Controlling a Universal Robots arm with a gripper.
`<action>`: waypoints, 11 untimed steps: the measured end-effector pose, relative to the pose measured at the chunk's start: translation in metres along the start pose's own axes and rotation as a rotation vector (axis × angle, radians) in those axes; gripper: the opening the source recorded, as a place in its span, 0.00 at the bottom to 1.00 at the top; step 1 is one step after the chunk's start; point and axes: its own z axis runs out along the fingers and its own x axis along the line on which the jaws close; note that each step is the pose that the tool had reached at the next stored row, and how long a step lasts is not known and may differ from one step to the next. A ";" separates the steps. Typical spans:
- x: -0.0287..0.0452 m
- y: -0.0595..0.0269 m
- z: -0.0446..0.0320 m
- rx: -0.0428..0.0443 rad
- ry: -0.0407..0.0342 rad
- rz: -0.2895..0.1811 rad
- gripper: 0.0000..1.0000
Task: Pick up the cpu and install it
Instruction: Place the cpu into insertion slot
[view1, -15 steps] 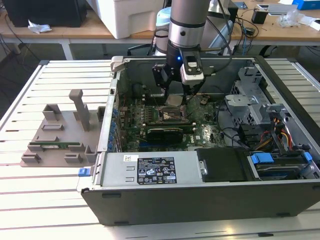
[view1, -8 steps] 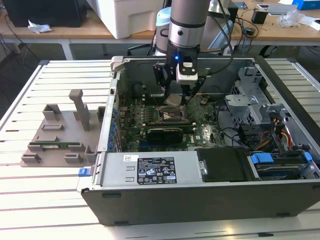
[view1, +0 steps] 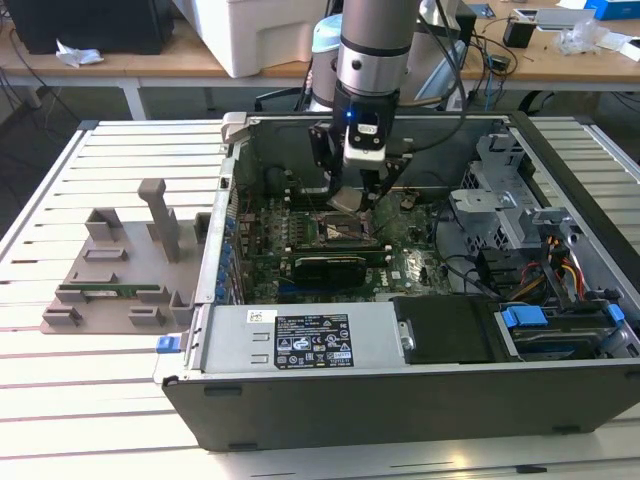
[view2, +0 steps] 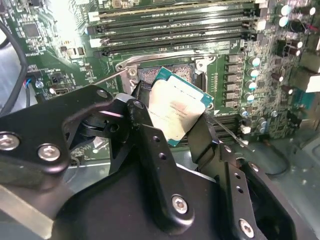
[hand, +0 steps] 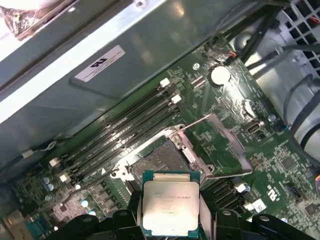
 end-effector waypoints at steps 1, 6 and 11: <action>0.0000 0.0000 0.0000 -0.0008 0.0003 0.017 0.54; 0.0000 0.0000 0.0001 -0.0036 0.0016 0.088 0.54; 0.0000 0.0000 0.0000 -0.0060 0.0027 0.152 0.54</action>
